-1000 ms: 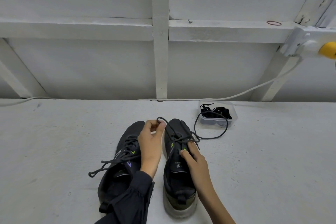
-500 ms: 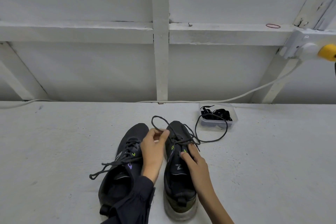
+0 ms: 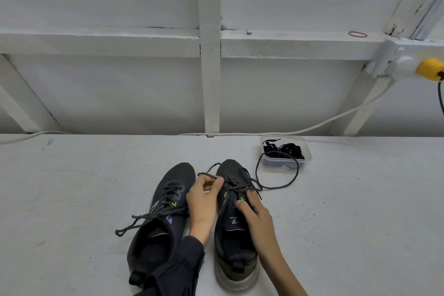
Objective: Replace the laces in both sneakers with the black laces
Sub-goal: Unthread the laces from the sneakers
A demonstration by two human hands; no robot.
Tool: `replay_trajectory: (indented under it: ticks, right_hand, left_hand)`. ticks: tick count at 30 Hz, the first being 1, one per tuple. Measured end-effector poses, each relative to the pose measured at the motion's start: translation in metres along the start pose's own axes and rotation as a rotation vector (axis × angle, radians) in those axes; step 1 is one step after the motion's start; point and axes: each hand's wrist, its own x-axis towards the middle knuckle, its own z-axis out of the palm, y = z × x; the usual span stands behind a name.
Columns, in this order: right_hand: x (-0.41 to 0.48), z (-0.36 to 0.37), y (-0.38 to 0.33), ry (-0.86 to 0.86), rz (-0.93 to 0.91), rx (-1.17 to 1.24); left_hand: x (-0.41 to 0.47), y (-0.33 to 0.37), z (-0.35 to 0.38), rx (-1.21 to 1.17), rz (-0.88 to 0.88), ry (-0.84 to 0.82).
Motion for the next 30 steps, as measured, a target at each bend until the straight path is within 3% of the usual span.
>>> replay_trajectory:
  ticks: [5,11,14,22,30]
  right_hand:
    - [0.001,-0.002,0.004,-0.024,-0.007,0.041]
    - [0.002,-0.003,0.003,-0.008,-0.009,0.015]
    - [0.003,-0.002,0.003,-0.006,-0.011,0.004]
    - [0.002,-0.002,0.005,-0.019,-0.021,0.01]
    - [0.003,-0.002,0.005,-0.018,-0.03,0.006]
  left_hand:
    - [0.006,0.026,-0.005,-0.175,0.132,0.138]
    - [-0.007,-0.001,0.004,-0.079,-0.034,-0.015]
    - [-0.006,-0.008,0.004,0.024,-0.022,-0.048]
    - [0.008,0.032,-0.009,-0.178,0.134,0.167]
    - [-0.008,-0.008,0.003,-0.036,-0.089,-0.075]
